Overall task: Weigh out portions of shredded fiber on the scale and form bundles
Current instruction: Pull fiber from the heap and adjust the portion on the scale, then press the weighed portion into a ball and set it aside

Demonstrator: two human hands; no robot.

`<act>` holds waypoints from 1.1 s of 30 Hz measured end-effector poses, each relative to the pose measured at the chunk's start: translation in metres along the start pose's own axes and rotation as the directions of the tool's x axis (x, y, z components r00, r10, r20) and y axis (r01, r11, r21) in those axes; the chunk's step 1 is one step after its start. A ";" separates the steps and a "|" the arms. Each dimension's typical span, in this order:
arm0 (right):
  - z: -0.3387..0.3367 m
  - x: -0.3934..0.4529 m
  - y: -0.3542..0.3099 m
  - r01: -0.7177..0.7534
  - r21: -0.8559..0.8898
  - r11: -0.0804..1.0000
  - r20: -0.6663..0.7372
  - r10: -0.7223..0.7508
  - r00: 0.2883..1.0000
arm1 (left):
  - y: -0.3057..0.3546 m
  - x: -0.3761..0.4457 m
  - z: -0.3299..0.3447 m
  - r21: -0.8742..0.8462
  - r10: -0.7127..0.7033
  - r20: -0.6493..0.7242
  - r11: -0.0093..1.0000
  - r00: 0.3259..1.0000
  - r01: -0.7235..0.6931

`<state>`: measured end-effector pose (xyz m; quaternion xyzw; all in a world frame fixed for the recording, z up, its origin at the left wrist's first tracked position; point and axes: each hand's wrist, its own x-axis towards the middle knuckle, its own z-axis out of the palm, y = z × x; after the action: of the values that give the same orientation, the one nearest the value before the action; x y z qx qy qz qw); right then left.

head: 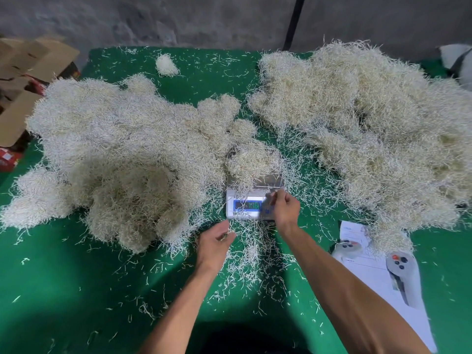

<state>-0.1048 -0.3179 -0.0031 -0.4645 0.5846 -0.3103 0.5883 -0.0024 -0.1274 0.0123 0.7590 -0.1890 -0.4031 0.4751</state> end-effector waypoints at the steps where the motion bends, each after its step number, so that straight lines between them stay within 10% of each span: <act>1: 0.000 0.004 -0.005 0.019 -0.004 1.000 -0.011 -0.019 1.000 | 0.001 0.002 0.000 -0.005 0.001 0.002 1.000 1.000 -0.001; 14: 0.020 0.011 -0.019 0.171 -0.252 0.952 0.266 -0.102 0.959 | 0.046 0.070 0.034 0.158 0.091 -0.140 0.985 0.986 -0.068; 21: 0.023 0.011 -0.011 0.193 -0.206 0.959 0.193 -0.154 0.969 | 0.050 0.092 0.047 0.267 0.101 -0.177 0.962 0.979 -0.051; 33: 0.053 0.007 -0.017 -0.121 -0.215 0.969 0.348 0.192 0.917 | 0.046 0.072 0.042 0.184 0.125 -0.094 0.977 0.988 -0.106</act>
<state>-0.0488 -0.3204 0.0035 -0.5194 0.5267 -0.1130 0.6633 0.0123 -0.2218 0.0114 0.8065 -0.2428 -0.3156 0.4371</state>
